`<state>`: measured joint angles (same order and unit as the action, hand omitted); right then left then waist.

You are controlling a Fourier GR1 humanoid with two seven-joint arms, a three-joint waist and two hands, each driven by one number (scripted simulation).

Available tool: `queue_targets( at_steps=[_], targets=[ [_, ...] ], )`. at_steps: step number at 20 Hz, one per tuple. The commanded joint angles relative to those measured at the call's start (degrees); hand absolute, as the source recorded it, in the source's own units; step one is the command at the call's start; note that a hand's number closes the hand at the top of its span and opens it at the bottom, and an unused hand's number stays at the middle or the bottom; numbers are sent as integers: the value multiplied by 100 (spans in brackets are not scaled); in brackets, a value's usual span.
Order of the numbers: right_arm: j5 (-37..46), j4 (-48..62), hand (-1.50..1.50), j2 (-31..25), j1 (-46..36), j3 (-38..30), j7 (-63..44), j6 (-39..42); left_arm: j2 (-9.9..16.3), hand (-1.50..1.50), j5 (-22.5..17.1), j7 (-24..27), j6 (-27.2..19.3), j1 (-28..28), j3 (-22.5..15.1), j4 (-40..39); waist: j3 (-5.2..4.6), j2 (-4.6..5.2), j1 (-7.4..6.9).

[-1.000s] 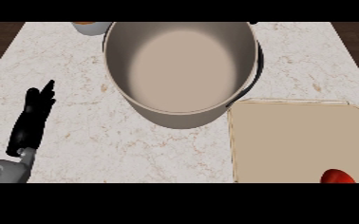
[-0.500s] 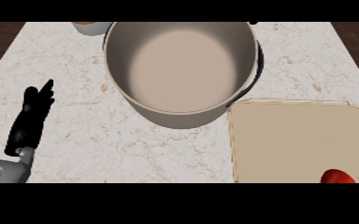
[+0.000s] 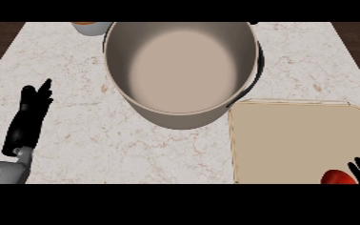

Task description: Pick the tomato from the tray and place it in the pot

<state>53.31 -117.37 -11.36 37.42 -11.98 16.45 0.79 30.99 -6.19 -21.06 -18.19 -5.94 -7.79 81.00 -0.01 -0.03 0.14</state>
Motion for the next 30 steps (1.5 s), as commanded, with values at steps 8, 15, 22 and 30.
queue_targets(
  at_steps=[8, 15, 22, 30],
  targets=[
    [515, 600, -150, 199, -813, -2, -261, 330, -290, 0, 429, -151, 428, -130, 452, 0, 1, 0, 5],
    [396, 1014, -150, 204, -1207, -154, -129, 500, -494, 0, 661, 158, 604, 175, 678, 26, 1, -1, -11],
    [597, 1106, -150, 415, -1217, -114, -163, 450, -577, 0, 614, 490, 999, 150, 1074, -348, -1, 2, 7],
    [728, 1102, 150, 355, -1366, -235, 439, -206, -628, 0, 844, -151, 961, -132, 994, -47, 1, 0, 26]
  ],
)
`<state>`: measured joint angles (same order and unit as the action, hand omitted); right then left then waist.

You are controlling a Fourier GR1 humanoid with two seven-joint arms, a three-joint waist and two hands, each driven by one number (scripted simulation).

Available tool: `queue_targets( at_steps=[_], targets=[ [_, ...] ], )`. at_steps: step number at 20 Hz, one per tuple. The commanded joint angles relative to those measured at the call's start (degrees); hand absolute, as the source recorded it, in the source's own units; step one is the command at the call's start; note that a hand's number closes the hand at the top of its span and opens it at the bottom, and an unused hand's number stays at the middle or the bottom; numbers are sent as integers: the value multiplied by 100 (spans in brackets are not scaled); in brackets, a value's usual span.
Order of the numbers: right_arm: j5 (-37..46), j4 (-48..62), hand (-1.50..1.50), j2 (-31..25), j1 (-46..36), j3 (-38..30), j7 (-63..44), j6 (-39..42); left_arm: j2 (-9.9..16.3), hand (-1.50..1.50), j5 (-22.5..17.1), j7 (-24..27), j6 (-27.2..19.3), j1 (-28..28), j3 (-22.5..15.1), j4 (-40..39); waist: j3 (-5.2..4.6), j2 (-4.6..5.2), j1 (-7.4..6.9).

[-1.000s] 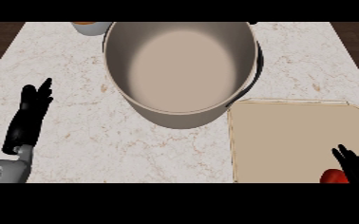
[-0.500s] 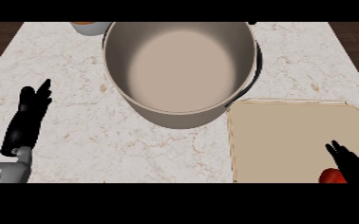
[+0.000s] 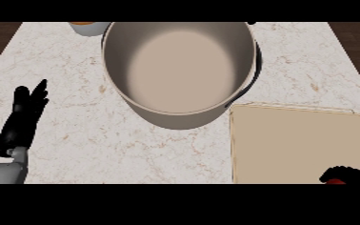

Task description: Pick the tomato from the tray and place it in the pot

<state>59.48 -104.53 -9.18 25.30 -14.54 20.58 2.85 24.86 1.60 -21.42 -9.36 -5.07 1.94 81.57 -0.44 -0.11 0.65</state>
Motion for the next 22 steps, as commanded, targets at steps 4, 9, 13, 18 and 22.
queue_targets(
  at_steps=[4, 9, 13, 18, 22],
  targets=[
    [324, 130, 150, 156, -523, -58, 127, -853, -183, 0, 242, -62, -60, -13, -98, 85, 47, 7, -69],
    [729, 207, 150, -956, -1617, 716, 845, 332, -286, 0, 252, -34, 118, -413, -402, 201, 50, 212, -945],
    [830, 374, 150, -1560, -2188, 1194, 1599, 834, -339, 0, 260, 109, 294, -618, -609, 284, 30, 498, -1749],
    [482, 941, 150, -2046, -3490, 1171, 2287, 1235, -459, 0, 282, 93, 418, -893, -827, 284, 61, 494, -1888],
    [-244, 1569, 150, -2051, -4426, 909, 2810, 1524, -516, 0, 308, 25, 406, -954, -872, 219, 81, 462, -1846]
  ],
)
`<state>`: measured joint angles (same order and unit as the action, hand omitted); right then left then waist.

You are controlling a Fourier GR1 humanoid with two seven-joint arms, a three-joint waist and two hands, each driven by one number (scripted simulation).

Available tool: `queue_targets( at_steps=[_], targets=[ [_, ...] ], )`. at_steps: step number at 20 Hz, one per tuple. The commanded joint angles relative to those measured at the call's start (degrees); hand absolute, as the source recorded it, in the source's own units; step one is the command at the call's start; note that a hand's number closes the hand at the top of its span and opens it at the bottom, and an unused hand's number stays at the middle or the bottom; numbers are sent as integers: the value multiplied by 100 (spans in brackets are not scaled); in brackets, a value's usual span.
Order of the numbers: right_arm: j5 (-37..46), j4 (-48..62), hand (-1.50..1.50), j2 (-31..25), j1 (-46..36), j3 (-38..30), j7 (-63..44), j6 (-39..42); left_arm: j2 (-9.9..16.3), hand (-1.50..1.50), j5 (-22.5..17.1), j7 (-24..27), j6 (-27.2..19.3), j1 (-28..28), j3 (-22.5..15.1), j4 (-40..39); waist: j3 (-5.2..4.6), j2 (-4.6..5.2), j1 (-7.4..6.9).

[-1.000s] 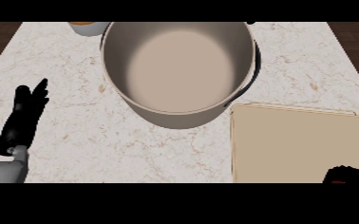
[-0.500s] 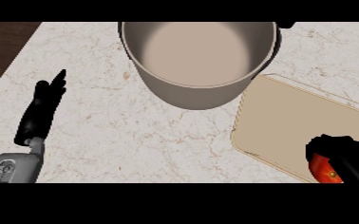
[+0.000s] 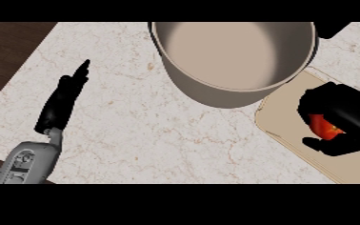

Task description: Pick the tomato from the tray and place it in the pot

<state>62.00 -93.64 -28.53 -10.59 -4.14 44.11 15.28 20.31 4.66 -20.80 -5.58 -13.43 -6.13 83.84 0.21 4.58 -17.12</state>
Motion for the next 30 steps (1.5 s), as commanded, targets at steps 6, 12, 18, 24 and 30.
queue_targets(
  at_steps=[6, 12, 18, 24, 30],
  targets=[
    [-2035, 1259, 150, 188, -2019, -453, 1137, 736, -101, 0, 69, -130, -56, -208, -53, -161, 25, -83, 142],
    [-3354, 1989, 150, 70, -3215, -695, 1207, 1300, -214, 0, 61, -205, -87, -261, -76, -323, -8, -149, 370],
    [-4102, 2838, 150, -394, -4307, -472, 1097, 2002, -29, 0, 98, -303, -148, -352, 136, -421, -22, -183, 550],
    [-4473, 3559, 150, -613, -5313, 160, 713, 2607, -65, 0, 87, -183, -195, -78, 158, -421, -40, -239, 665],
    [-4549, 4138, 150, -284, -5967, 969, 539, 2696, 35, 0, 122, -308, -230, -100, 267, -415, -29, -280, 934]
  ],
)
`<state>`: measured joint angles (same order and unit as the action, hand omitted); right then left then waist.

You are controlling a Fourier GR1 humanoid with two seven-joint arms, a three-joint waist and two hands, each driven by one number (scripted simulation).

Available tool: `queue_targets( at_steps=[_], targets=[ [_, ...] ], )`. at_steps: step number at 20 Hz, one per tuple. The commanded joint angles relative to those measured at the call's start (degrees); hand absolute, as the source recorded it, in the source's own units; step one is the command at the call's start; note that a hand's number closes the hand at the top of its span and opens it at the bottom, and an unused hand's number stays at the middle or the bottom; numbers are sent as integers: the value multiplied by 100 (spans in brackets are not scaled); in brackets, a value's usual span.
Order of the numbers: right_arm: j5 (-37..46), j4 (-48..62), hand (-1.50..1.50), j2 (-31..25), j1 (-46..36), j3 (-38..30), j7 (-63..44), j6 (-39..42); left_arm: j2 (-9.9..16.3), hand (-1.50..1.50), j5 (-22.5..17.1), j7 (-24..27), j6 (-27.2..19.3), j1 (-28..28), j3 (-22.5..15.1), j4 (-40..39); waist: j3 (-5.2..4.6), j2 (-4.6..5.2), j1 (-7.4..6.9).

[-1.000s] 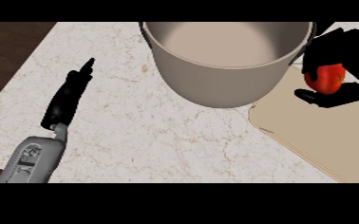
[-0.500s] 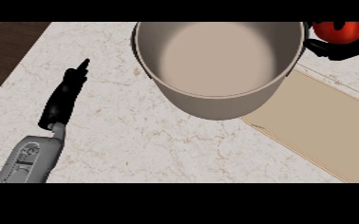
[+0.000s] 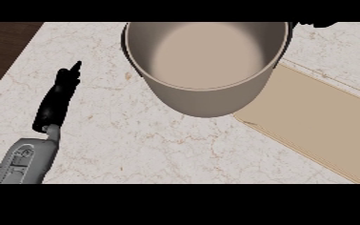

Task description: Pick the tomato from the tray and place it in the pot

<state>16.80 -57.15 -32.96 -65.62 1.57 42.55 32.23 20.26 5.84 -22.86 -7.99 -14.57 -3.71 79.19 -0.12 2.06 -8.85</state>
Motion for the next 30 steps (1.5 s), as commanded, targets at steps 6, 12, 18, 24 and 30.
queue_targets(
  at_steps=[6, 12, 18, 24, 30],
  targets=[
    [202, 793, 150, 469, -763, 1248, 980, 781, -9, 0, -21, 151, -113, 299, 159, 4, 3, -34, 252],
    [412, 1312, 150, 965, -842, 2167, 708, 826, 69, 0, -49, 46, -103, 318, 278, 11, 0, -58, 358],
    [134, 1786, -150, 1464, -626, 2524, 912, 792, 171, 0, -109, 90, 5, 461, 344, 203, 10, -74, 418],
    [-1193, 2405, -150, 1806, -603, 1917, 243, 1460, 92, 0, -70, 163, -51, 497, 342, 59, 8, -58, 473],
    [-2225, 3340, -150, 1710, -1228, 1009, -756, 1598, 204, 0, -114, 112, 88, 503, 375, 207, 10, -36, 342]
  ],
)
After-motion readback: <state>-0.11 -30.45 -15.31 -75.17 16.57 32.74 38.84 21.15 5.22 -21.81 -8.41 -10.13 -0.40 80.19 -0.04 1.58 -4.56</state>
